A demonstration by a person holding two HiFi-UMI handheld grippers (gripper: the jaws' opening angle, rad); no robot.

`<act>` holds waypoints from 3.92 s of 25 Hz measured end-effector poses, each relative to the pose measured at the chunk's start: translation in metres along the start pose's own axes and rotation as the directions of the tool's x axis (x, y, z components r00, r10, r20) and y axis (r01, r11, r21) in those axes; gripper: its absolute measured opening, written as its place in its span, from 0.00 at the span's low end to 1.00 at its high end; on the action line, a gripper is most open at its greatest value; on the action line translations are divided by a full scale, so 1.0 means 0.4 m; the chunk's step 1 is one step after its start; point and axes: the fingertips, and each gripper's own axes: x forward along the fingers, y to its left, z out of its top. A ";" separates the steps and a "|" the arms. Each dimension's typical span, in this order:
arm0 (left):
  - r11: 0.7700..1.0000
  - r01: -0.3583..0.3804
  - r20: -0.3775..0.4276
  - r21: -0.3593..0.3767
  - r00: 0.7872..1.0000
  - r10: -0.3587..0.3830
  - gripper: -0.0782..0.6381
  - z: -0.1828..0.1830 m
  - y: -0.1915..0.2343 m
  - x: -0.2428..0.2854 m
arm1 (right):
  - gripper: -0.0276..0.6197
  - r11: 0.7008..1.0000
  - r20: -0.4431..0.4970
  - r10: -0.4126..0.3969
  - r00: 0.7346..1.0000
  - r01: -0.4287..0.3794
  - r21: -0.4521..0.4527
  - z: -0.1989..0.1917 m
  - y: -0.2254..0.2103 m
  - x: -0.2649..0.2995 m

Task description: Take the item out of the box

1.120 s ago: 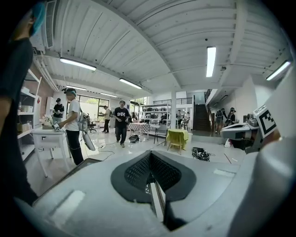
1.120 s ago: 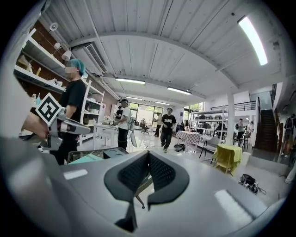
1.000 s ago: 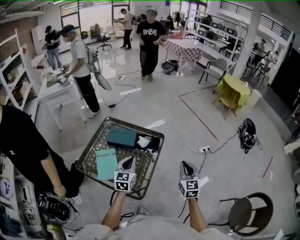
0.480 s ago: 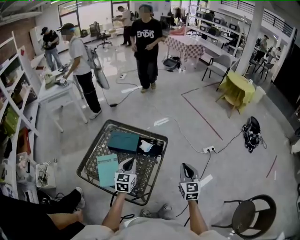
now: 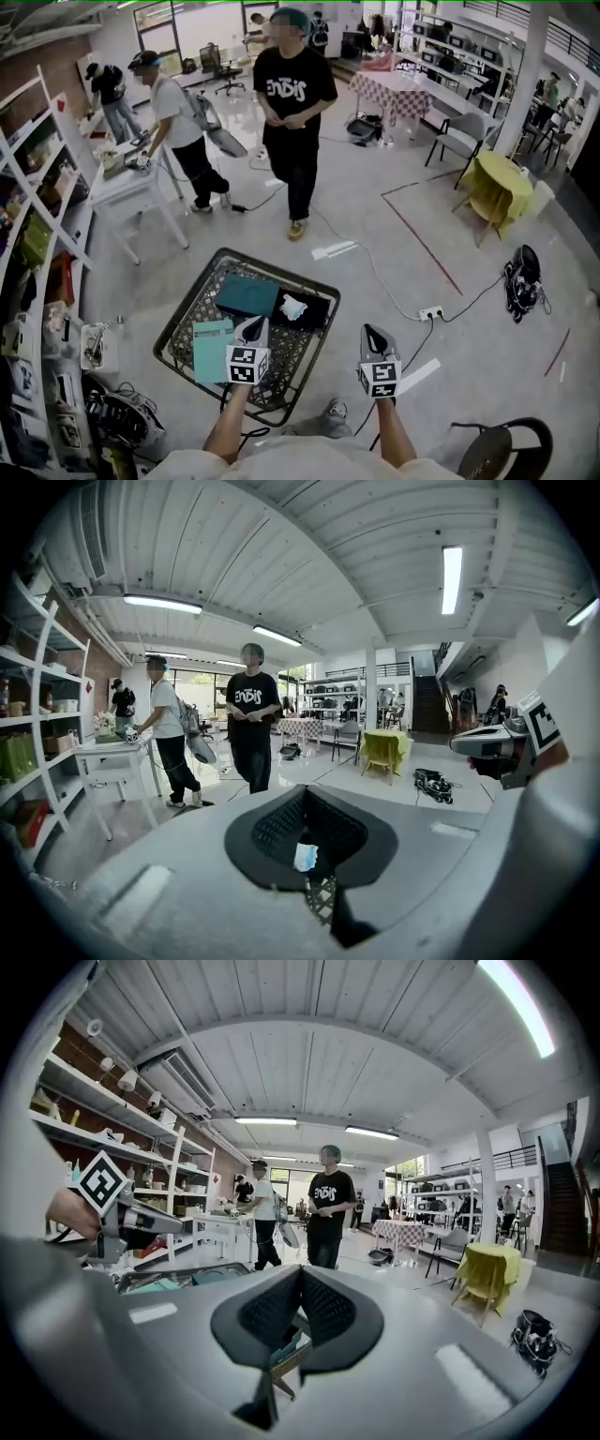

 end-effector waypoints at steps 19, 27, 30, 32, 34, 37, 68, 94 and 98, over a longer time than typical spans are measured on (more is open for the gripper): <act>0.988 -0.157 -0.052 0.001 0.986 0.157 0.12 0.047 -0.014 0.232 | 0.04 0.984 0.013 0.176 0.984 -0.176 -0.017 0.021 -0.214 0.220; 0.988 -0.153 -0.093 0.006 0.984 0.153 0.12 0.030 -0.027 0.285 | 0.04 0.981 -0.016 0.192 0.981 -0.192 0.005 -0.015 -0.244 0.263; 0.989 -0.144 -0.096 0.018 0.985 0.145 0.12 0.036 -0.027 0.308 | 0.04 0.981 -0.020 0.192 0.981 -0.192 0.010 -0.014 -0.253 0.283; 0.990 -0.137 -0.096 0.027 0.986 0.139 0.12 0.041 -0.018 0.323 | 0.04 0.981 -0.020 0.193 0.981 -0.193 0.012 -0.013 -0.248 0.301; 0.991 -0.131 -0.097 0.032 0.986 0.133 0.12 0.040 -0.004 0.338 | 0.04 0.981 -0.023 0.195 0.981 -0.195 0.012 -0.015 -0.236 0.321; 0.993 -0.113 -0.109 0.031 0.987 0.116 0.12 0.023 0.011 0.348 | 0.04 0.981 -0.038 0.195 0.980 -0.195 0.013 -0.019 -0.211 0.336; 0.994 -0.108 -0.295 -0.033 0.951 0.094 0.12 -0.286 0.128 0.303 | 0.04 0.946 -0.234 0.322 0.917 -0.317 0.060 -0.221 0.063 0.450; 0.936 0.185 -0.534 0.301 0.846 0.004 0.40 -0.442 0.017 0.431 | 0.04 0.946 -0.326 0.324 0.888 -0.314 0.083 -0.322 0.043 0.456; 0.938 0.219 -0.567 0.268 0.823 -0.030 0.51 -0.459 0.000 0.455 | 0.04 0.948 -0.333 0.318 0.888 -0.306 0.089 -0.331 0.031 0.455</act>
